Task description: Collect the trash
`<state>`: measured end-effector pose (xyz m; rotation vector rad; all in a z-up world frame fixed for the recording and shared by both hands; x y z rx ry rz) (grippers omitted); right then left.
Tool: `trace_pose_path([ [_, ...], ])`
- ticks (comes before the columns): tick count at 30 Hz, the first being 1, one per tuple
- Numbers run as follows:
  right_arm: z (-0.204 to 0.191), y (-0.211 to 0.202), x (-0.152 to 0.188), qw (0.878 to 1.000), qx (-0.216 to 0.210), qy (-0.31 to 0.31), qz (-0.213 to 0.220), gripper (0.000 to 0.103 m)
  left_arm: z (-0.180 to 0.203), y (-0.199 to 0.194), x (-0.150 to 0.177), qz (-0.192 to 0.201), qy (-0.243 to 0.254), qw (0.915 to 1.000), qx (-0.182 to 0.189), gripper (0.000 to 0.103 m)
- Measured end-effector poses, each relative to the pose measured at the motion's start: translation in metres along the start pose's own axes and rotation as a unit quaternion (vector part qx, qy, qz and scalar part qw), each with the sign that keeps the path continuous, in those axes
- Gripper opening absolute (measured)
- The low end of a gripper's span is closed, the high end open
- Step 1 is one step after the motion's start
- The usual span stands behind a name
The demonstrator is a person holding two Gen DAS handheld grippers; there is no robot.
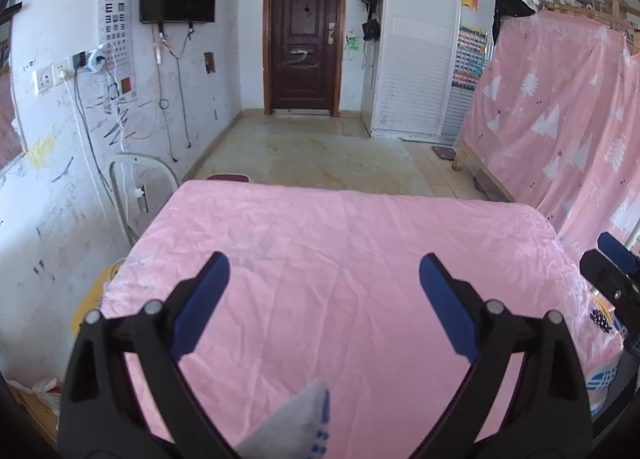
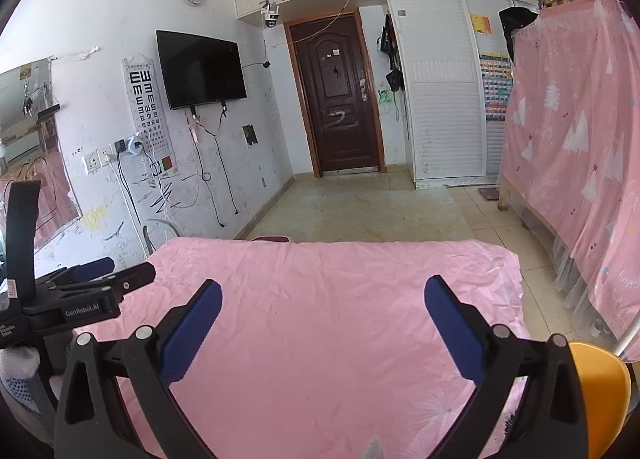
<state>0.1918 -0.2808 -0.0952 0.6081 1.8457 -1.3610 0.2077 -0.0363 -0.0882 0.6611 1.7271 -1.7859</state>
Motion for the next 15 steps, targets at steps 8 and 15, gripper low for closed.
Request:
trace_pose_path([
  [8, -0.0019, 0.003, 0.0002, 1.0, 0.004, -0.004, -0.004, 0.092, -0.0054, -0.002, 0.0005, 0.002, -0.005, 1.0, -0.001, 0.092],
  [15, -0.0007, 0.0024, 0.0038, 1.0, 0.002, -0.005, -0.007, 0.092, -0.0054, -0.0032, 0.0006, 0.003, -0.005, 1.0, -0.002, 0.093],
])
Point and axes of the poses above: each gripper's, at about its wrist camera, not at the fingertips, and y roughly the way its jaws point, z to its right, x to its underside, the point moved 10 cm from there along y, roughly the way its jaws point, and after that the axes turned 11 degrees about -z, right-handed, at the moved point
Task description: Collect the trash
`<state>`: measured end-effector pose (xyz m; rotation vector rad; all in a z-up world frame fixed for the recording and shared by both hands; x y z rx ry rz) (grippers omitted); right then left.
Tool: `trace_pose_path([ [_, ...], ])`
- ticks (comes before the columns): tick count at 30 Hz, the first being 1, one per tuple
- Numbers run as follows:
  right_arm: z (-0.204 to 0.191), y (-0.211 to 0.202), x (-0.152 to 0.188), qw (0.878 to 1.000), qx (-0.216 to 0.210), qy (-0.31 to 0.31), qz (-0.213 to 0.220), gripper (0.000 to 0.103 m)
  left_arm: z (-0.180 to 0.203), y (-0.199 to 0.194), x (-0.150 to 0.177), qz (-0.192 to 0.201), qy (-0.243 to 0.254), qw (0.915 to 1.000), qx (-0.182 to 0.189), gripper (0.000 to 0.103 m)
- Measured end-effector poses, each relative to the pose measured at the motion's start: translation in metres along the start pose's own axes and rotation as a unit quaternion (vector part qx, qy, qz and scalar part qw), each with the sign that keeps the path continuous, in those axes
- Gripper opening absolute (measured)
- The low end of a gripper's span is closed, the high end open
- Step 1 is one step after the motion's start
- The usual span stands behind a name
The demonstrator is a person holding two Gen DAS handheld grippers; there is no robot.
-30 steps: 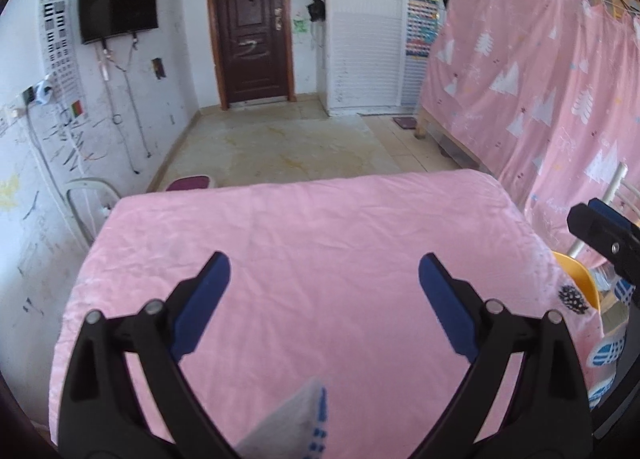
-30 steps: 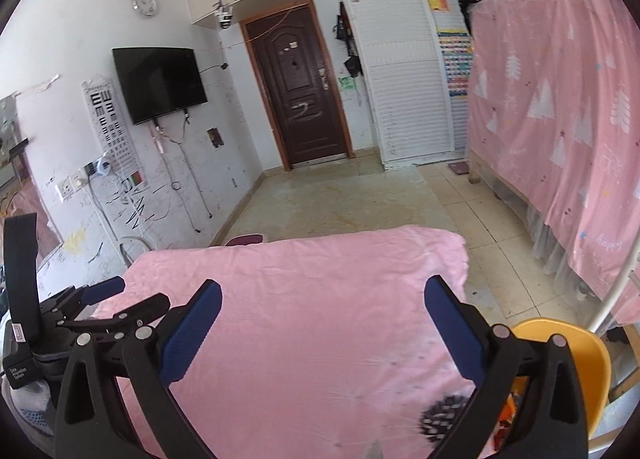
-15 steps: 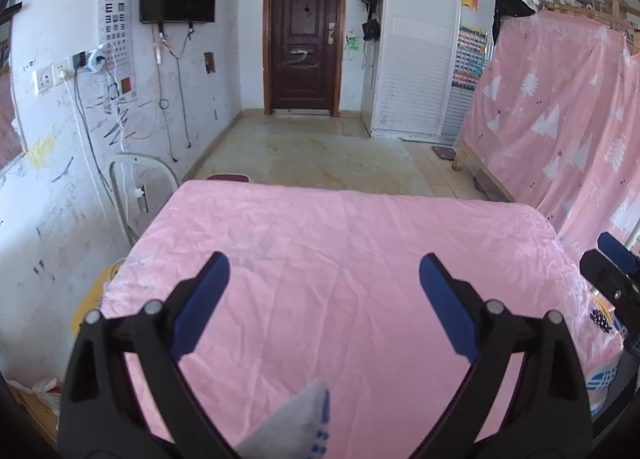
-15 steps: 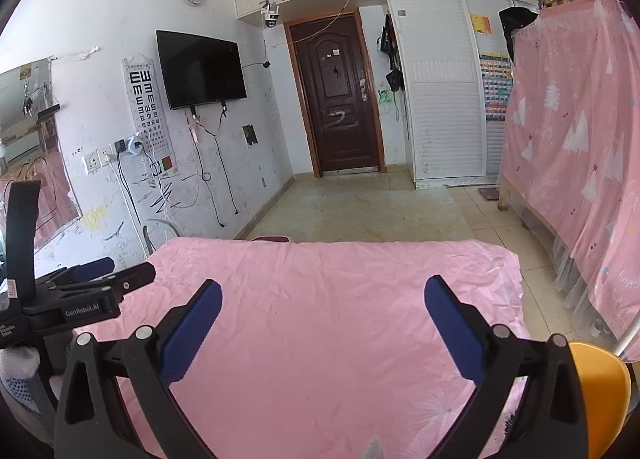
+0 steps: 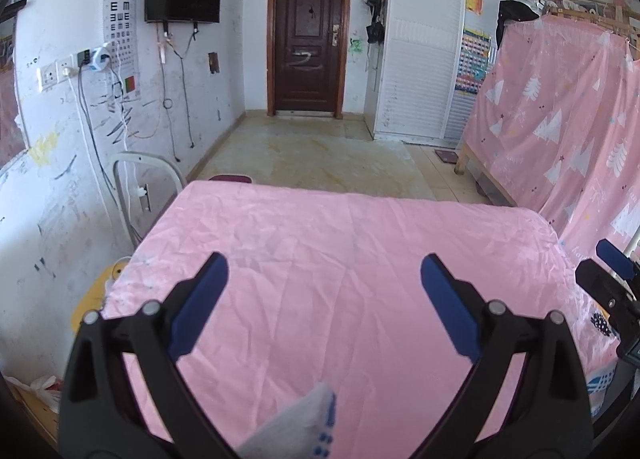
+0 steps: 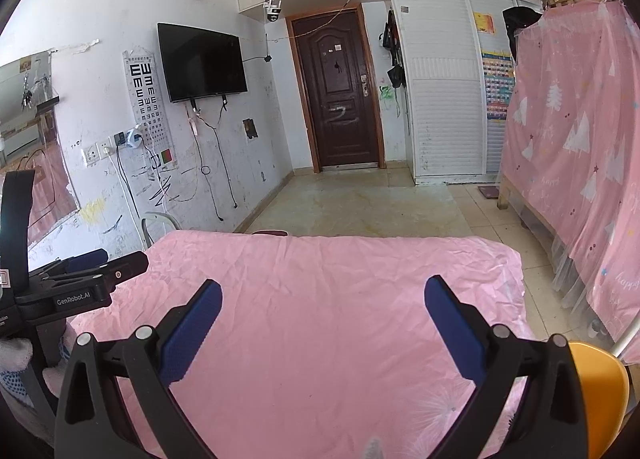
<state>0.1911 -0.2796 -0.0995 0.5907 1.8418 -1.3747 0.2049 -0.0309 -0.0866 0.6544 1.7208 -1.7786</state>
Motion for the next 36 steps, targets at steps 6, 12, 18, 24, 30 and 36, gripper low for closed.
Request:
trace_pose_path([
  [6, 0.0027, 0.0005, -0.0003, 1.0, -0.001, -0.001, -0.002, 0.092, -0.0017, -0.0004, 0.0, 0.0, -0.003, 1.0, -0.001, 0.093],
  [12, 0.0035, 0.0005, 0.0001, 1.0, -0.001, -0.001, -0.002, 0.092, -0.0044, 0.0004, -0.0004, -0.002, -0.003, 1.0, -0.003, 0.093],
  [18, 0.0029, 0.0011, 0.0, 1.0, -0.002, -0.003, -0.002, 0.092, -0.0047, 0.0014, -0.0001, -0.003, -0.002, 1.0, -0.003, 0.093],
  [24, 0.0021, 0.0017, 0.0003, 1.0, -0.002, -0.004, -0.003, 0.092, -0.0051, 0.002, -0.0002, -0.003, -0.002, 1.0, -0.003, 0.093],
  [30, -0.002, 0.0036, -0.0004, 1.0, -0.002, -0.006, -0.003, 0.092, -0.0067, 0.0053, 0.0015, -0.005, -0.003, 1.0, -0.002, 0.093],
  [36, -0.0028, 0.0051, -0.001, 1.0, -0.001, -0.007, -0.005, 0.092, -0.0088, 0.006, 0.0033, -0.005, -0.004, 1.0, -0.005, 0.093],
])
Point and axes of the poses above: each gripper's, at about its wrist camera, not at the fingertips, and y roughly the way its jaws point, z to its right, x to its underside, the point moved 10 cm from there along y, roughly the way its jaws point, and after that the axes turned 11 degrees about -z, right-handed, at the moved point
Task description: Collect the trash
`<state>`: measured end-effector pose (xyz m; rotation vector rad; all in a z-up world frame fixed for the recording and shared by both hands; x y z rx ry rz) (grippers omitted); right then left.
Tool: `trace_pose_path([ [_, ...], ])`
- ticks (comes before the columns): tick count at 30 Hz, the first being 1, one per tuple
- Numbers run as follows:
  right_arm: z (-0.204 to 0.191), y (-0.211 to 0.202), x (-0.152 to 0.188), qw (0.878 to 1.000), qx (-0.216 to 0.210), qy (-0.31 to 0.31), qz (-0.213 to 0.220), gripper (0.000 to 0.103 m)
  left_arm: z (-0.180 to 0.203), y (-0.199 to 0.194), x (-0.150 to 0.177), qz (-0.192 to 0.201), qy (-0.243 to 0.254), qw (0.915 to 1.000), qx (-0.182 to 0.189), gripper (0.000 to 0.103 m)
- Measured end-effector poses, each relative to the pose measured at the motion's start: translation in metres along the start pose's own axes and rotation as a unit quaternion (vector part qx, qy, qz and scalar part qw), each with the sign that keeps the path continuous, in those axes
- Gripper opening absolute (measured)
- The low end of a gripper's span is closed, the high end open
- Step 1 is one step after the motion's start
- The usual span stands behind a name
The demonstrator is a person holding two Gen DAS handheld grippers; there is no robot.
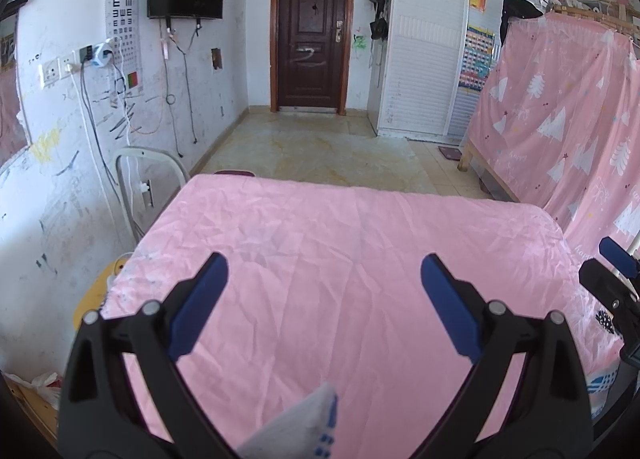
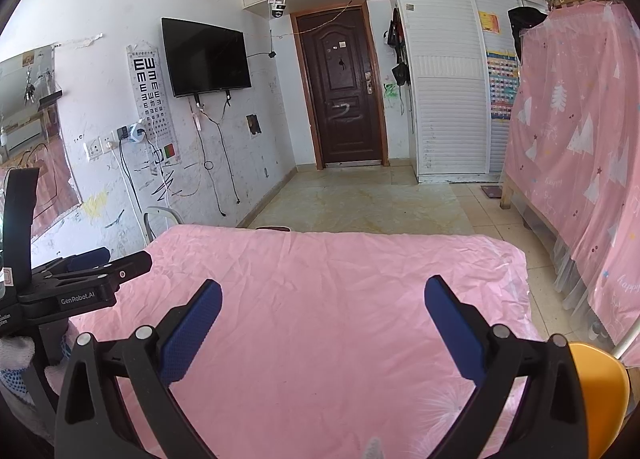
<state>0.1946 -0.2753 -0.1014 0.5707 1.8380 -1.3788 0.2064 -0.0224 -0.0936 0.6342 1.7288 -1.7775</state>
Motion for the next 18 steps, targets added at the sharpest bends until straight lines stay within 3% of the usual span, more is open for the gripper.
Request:
trace_pose_path([
  [18, -0.0018, 0.0014, 0.0, 1.0, 0.001, -0.001, -0.001, 0.092, -0.0006, -0.0001, 0.0004, 0.0, 0.0, 1.0, -0.001, 0.093],
])
Point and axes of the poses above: each gripper's, at about its wrist camera, not at the fingertips, and y roughly the way its jaws point, z to its right, x to its underside, the point moved 10 cm from there along y, roughly the way its jaws point, and after that the axes turned 11 degrees about -z, right-handed, at the moved point
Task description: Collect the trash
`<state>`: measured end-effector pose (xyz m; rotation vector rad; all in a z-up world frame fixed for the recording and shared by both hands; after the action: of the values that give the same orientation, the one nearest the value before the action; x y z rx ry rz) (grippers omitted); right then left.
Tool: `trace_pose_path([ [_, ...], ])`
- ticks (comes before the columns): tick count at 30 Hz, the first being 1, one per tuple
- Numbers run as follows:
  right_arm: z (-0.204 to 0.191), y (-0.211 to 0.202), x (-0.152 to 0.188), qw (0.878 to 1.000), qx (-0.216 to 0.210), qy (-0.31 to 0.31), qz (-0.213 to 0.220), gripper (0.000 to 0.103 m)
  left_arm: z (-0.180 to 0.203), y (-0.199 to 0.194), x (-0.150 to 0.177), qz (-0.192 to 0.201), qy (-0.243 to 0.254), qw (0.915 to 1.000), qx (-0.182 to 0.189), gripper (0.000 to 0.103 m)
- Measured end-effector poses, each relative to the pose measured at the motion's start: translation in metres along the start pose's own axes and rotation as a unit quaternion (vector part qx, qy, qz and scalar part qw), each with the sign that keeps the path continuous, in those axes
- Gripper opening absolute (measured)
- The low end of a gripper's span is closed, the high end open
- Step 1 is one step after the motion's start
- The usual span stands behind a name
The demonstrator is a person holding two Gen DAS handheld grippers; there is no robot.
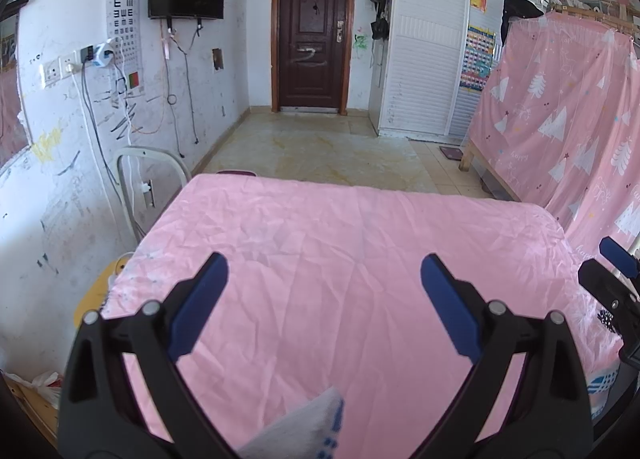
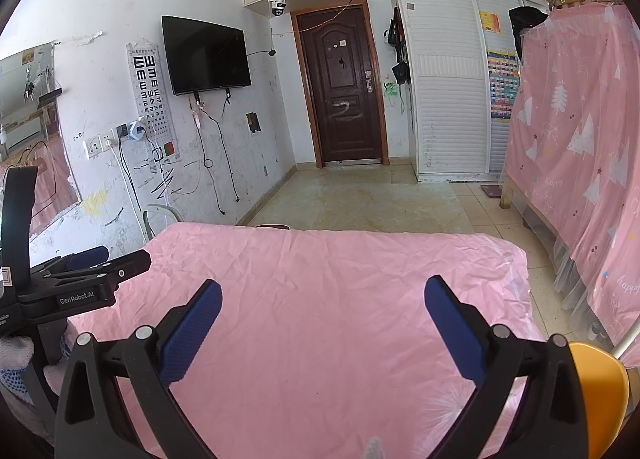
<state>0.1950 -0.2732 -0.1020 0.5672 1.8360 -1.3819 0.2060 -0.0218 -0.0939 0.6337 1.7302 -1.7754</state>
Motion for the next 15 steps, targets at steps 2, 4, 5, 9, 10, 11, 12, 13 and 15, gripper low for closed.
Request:
trace_pose_path([
  [2, -0.0001, 0.0001, 0.0, 1.0, 0.001, 0.0, 0.0, 0.092, -0.0003, 0.0001, 0.0004, -0.001, 0.0, 1.0, 0.001, 0.093],
  [4, -0.0003, -0.0001, -0.0001, 1.0, 0.0, 0.0, 0.0, 0.092, -0.0002, 0.0, 0.0001, 0.0, 0.0, 1.0, 0.0, 0.094],
  [5, -0.0003, 0.0, -0.0002, 1.0, 0.001, 0.0, 0.0, 0.092, 0.0, 0.0001, 0.0001, 0.0, 0.0, 1.0, 0.0, 0.094],
  [9, -0.0007, 0.0008, 0.0008, 1.0, 0.001, -0.001, -0.002, 0.092, 0.0001, 0.0003, 0.0003, -0.001, 0.0, 1.0, 0.001, 0.095],
  [10, -0.0011, 0.0014, 0.0016, 1.0, 0.001, -0.001, -0.002, 0.092, -0.0001, 0.0002, 0.0004, 0.0, 0.0, 1.0, 0.0, 0.095],
  [11, -0.0016, 0.0018, 0.0021, 1.0, 0.001, -0.001, -0.002, 0.092, -0.0001, 0.0002, 0.0003, 0.0, 0.0, 1.0, 0.001, 0.095],
  [12, -0.0017, 0.0025, 0.0023, 1.0, 0.001, -0.002, -0.003, 0.092, -0.0004, 0.0003, 0.0006, 0.0, -0.001, 1.0, 0.001, 0.095],
  [13, -0.0019, 0.0027, 0.0026, 1.0, 0.001, -0.002, -0.003, 0.092, -0.0001, 0.0003, 0.0003, 0.0, 0.0, 1.0, 0.0, 0.095],
  [15, -0.0014, 0.0028, 0.0029, 1.0, 0.001, -0.003, -0.003, 0.092, 0.0, 0.0003, 0.0002, -0.001, 0.0, 1.0, 0.001, 0.095],
])
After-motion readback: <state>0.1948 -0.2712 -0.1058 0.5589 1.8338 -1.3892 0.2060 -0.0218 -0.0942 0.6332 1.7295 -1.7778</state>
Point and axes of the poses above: each gripper's, at about its wrist camera, not at the fingertips, and y roughly the way its jaws point, z to its right, x to its underside, the point moved 10 cm from there along y, roughly the way its jaws point, and after that the axes turned 11 degrees about -z, right-handed, at the moved point
